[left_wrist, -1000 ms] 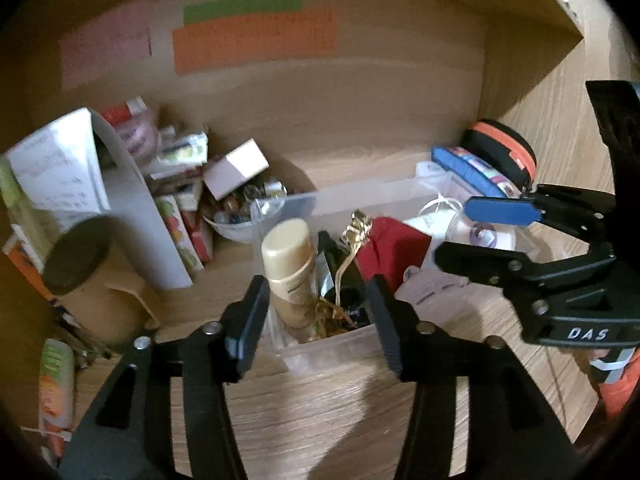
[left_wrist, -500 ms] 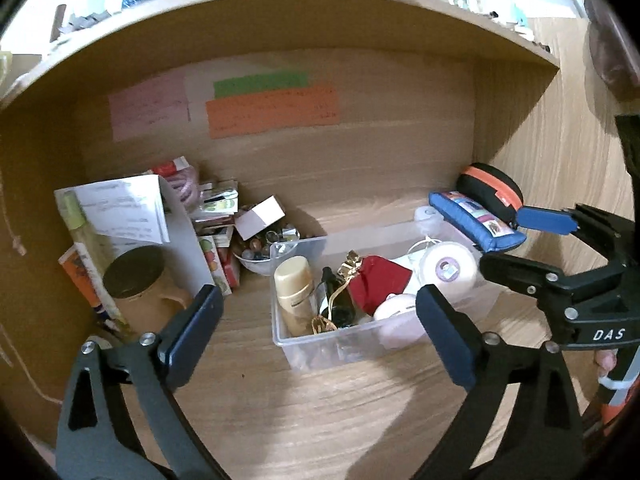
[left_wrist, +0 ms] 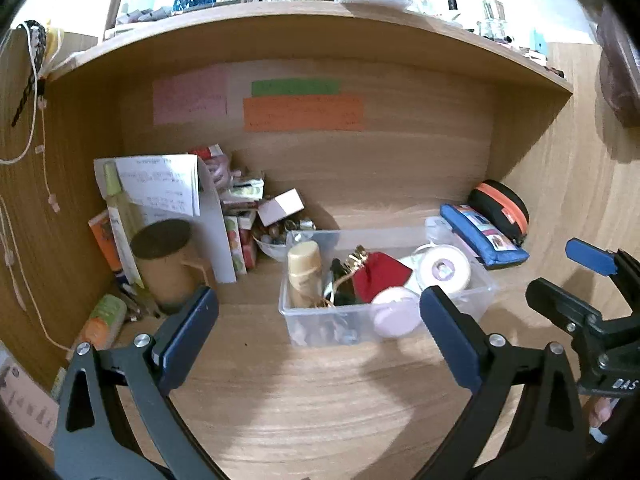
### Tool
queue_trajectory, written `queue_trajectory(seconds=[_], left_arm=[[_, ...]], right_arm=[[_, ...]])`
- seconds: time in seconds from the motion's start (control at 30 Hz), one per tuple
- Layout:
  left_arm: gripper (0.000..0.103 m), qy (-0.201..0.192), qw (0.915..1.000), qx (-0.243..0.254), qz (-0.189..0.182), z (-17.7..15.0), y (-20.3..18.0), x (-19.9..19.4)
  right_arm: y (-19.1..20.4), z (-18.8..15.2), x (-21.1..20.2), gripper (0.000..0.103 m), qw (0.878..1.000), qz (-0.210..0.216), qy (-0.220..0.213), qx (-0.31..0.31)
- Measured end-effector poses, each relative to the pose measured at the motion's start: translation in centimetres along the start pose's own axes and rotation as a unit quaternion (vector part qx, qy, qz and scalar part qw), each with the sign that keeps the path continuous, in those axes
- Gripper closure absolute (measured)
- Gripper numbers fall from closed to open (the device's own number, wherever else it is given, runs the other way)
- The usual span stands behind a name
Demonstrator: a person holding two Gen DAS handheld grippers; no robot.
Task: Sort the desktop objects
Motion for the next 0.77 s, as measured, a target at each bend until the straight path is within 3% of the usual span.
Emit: queue_trajectory(seconds=[0.1, 0.77], left_arm=[[0.001, 0.008, 1.0, 0.001, -0.004, -0.7, -0.5, 0.0], [0.001, 0.018, 0.9994, 0.006, -0.028, -1.8, -2.4, 0.3]], right_arm=[[0.1, -0.5, -0.6, 0.003, 1.0, -0.004, -0.006, 0.006], [-0.5, -1.8, -0.2, 0.002, 1.0, -0.008, 0.014, 0.024]])
Point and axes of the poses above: each gripper's, at about its wrist camera, not at the fingertips, and x roughly the way its jaws point, y to its left, z to its top, the point moved 8 cm from there along x, roughly the way its jaws point, and after that the axes turned 12 degrees about z, right-handed, at the moved point
